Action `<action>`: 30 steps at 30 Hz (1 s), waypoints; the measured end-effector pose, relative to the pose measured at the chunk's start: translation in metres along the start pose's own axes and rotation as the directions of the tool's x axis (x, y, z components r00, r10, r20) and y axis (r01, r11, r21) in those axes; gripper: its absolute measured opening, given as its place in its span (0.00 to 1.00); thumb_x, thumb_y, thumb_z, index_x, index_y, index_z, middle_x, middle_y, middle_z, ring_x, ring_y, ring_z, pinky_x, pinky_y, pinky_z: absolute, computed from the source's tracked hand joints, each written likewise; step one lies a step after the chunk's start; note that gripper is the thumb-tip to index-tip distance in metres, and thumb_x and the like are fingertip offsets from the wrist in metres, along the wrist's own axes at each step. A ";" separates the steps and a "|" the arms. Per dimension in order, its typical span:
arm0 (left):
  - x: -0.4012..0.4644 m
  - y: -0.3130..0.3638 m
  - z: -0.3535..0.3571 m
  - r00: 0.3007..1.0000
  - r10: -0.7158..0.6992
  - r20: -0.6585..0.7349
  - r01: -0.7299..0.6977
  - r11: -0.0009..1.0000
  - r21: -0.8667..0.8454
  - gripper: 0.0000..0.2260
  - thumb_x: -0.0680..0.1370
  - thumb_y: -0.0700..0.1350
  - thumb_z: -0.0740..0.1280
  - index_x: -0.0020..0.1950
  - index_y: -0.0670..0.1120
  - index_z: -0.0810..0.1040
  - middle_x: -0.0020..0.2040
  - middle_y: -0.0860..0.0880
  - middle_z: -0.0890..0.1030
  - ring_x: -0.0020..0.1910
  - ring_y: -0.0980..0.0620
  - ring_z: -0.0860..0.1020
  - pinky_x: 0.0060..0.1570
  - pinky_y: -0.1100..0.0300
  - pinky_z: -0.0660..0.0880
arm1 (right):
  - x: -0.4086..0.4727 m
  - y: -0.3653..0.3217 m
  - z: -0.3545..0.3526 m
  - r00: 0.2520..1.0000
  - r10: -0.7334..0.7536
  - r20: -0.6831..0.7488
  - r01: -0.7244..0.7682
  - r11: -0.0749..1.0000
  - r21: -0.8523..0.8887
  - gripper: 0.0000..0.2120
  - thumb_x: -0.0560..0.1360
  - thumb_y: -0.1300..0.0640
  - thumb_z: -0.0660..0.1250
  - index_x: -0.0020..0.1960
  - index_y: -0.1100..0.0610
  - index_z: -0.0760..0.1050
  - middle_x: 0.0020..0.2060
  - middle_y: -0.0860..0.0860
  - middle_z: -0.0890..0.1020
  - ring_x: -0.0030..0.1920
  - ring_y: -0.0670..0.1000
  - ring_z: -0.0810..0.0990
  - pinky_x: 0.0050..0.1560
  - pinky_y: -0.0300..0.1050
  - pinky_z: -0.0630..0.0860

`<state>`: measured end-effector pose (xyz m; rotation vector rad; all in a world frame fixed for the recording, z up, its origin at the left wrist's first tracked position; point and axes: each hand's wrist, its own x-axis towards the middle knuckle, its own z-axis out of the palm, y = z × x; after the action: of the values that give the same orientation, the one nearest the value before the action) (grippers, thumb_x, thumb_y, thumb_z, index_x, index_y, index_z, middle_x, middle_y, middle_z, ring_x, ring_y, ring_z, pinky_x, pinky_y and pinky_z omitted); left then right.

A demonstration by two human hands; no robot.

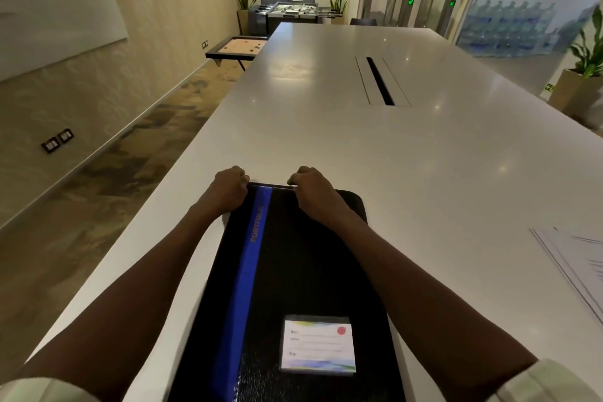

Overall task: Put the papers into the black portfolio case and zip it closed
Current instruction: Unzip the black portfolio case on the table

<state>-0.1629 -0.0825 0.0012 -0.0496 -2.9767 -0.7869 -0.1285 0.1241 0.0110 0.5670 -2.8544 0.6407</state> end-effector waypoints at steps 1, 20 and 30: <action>0.005 -0.002 -0.001 1.000 -0.013 0.013 0.014 1.000 -0.009 0.13 0.81 0.40 0.57 0.58 0.34 0.76 0.58 0.36 0.79 0.59 0.37 0.75 0.58 0.51 0.68 | 0.004 0.001 0.003 1.000 -0.003 0.015 0.003 1.000 0.004 0.14 0.76 0.69 0.59 0.56 0.64 0.80 0.52 0.59 0.80 0.56 0.58 0.76 0.54 0.52 0.76; 0.061 0.041 -0.026 0.886 -0.313 0.342 0.270 0.948 0.167 0.13 0.65 0.44 0.80 0.35 0.39 0.79 0.30 0.44 0.83 0.32 0.48 0.83 0.39 0.56 0.81 | 0.016 0.009 0.040 0.988 -0.103 -0.117 0.101 0.995 -0.025 0.14 0.78 0.60 0.59 0.57 0.59 0.81 0.45 0.56 0.80 0.50 0.55 0.72 0.45 0.49 0.74; 0.049 0.058 -0.017 0.968 -0.249 0.022 0.232 0.927 0.294 0.09 0.61 0.40 0.72 0.36 0.45 0.75 0.38 0.46 0.81 0.42 0.46 0.81 0.39 0.59 0.73 | 0.015 0.008 0.042 0.985 -0.114 -0.130 0.110 0.993 -0.031 0.14 0.78 0.63 0.57 0.57 0.62 0.79 0.48 0.57 0.80 0.53 0.55 0.72 0.49 0.52 0.76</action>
<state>-0.2079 -0.0394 0.0478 0.3183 -3.1587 -0.3599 -0.1488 0.1072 -0.0263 0.6509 -2.6822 0.6015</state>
